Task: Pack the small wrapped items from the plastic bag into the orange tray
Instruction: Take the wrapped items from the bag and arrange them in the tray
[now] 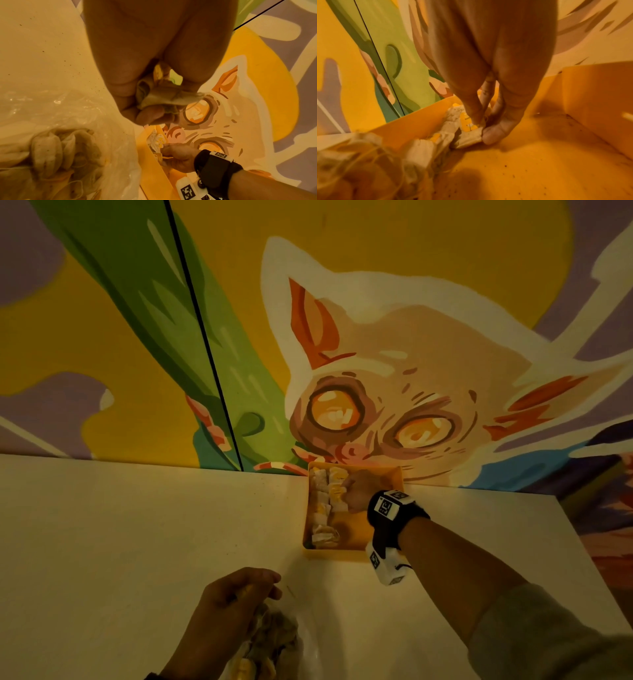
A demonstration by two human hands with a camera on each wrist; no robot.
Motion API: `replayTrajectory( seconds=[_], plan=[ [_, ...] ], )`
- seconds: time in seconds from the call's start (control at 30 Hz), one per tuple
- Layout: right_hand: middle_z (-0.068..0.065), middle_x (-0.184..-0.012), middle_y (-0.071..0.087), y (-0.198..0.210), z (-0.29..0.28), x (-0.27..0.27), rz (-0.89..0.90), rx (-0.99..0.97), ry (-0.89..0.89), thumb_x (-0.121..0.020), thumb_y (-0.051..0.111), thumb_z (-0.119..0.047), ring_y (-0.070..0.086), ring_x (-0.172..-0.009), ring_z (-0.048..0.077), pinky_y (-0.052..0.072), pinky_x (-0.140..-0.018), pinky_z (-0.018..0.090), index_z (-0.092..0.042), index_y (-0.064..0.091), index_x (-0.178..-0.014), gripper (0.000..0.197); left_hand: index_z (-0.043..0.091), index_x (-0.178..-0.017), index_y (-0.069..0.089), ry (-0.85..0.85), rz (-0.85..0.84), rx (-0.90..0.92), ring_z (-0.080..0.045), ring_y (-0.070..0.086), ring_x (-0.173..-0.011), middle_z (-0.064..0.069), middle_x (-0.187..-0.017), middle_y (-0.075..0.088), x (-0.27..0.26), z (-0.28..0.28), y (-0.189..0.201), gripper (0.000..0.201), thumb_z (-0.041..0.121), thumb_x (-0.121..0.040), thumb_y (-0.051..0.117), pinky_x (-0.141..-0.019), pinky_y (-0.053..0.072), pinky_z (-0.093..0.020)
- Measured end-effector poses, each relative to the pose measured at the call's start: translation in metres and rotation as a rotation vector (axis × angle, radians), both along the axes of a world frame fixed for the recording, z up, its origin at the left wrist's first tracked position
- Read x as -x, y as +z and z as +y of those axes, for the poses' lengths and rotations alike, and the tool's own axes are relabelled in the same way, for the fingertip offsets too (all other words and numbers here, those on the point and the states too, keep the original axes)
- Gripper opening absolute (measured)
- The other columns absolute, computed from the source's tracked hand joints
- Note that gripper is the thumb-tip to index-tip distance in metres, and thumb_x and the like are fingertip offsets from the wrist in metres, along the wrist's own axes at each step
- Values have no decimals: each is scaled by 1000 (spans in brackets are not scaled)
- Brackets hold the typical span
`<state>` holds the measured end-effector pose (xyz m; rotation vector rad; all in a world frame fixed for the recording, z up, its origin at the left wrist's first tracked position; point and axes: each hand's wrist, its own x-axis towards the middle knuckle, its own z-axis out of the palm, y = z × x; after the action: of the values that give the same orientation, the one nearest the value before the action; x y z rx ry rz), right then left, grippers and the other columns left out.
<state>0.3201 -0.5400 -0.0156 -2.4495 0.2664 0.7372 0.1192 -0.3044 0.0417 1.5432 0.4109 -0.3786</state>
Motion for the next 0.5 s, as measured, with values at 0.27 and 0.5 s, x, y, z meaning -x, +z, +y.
replayTrajectory(
  seconds=[0.27, 0.5],
  plan=[
    [10, -106, 65, -8, -2, 1, -122, -91, -79, -85, 66, -12, 67, -90, 29, 58, -77, 39, -19, 56, -105, 24, 19, -82, 77, -18, 25, -23, -27, 45, -61, -9, -83, 73, 0, -2, 2, 26, 16, -95, 56, -57, 38, -34],
    [-2, -94, 66, 34, 3, 62, -377, -285, -224, -90, 64, -21, 63, -74, 14, 48, -59, 23, -22, 63, -100, 10, 5, -110, 67, 190, 225, 327, -32, 68, -94, -21, -101, 72, 4, -10, 23, 35, 31, -100, 45, -79, 53, -39]
  ],
)
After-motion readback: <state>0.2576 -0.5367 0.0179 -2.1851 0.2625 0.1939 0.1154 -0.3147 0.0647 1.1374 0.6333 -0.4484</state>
